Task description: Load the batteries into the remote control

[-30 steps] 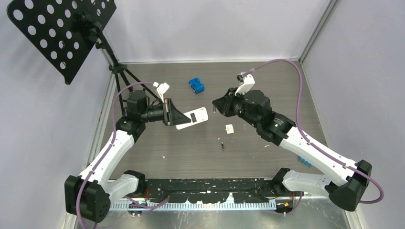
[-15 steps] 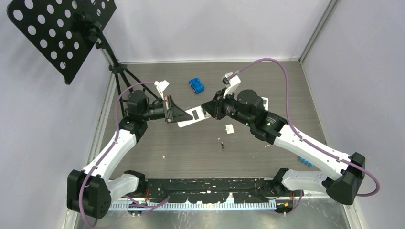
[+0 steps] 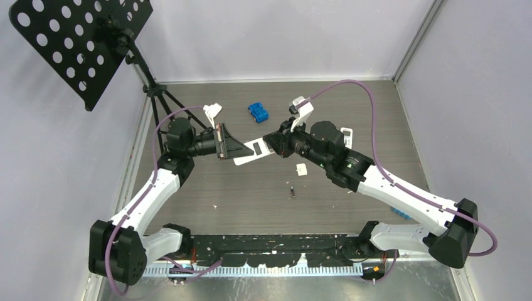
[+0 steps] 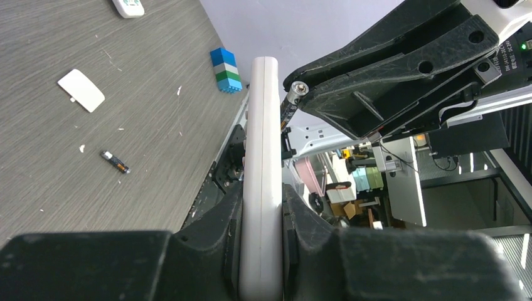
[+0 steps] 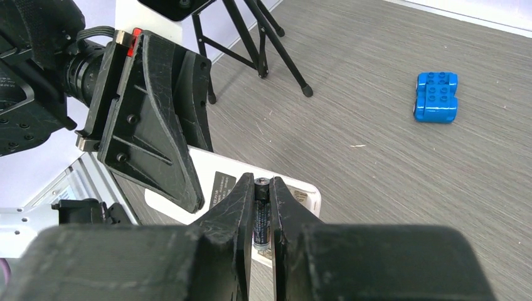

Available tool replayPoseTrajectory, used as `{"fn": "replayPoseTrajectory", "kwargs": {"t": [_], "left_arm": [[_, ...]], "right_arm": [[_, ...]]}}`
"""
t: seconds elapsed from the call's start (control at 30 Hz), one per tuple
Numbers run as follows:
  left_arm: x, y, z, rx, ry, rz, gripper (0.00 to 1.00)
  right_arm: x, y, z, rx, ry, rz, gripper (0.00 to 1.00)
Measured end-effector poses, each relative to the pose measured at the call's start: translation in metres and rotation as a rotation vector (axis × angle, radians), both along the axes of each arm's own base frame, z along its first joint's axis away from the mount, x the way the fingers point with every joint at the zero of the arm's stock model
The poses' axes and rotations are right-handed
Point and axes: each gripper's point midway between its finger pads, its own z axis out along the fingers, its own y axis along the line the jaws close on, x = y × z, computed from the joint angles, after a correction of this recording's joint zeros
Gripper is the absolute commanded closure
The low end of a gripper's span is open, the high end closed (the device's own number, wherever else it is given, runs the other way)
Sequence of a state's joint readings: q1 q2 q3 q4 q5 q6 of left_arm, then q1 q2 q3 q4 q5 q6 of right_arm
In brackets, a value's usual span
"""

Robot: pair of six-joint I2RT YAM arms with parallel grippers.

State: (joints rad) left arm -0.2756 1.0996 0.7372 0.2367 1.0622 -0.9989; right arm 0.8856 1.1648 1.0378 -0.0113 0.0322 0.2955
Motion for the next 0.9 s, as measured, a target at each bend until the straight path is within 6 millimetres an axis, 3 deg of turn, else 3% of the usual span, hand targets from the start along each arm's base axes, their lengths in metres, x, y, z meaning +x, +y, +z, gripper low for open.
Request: {"fn": "replayPoseTrajectory", "kwargs": {"t": [0.57, 0.9], "left_arm": [[0.001, -0.002, 0.009, -0.040, 0.018, -0.013, 1.00], [0.002, -0.003, 0.012, -0.050, 0.012, -0.012, 1.00]], "right_arm": [[0.005, -0.010, 0.004, 0.047, -0.051, -0.059, 0.92], [0.004, -0.008, 0.007, 0.071, -0.041, -0.060, 0.82]]}}
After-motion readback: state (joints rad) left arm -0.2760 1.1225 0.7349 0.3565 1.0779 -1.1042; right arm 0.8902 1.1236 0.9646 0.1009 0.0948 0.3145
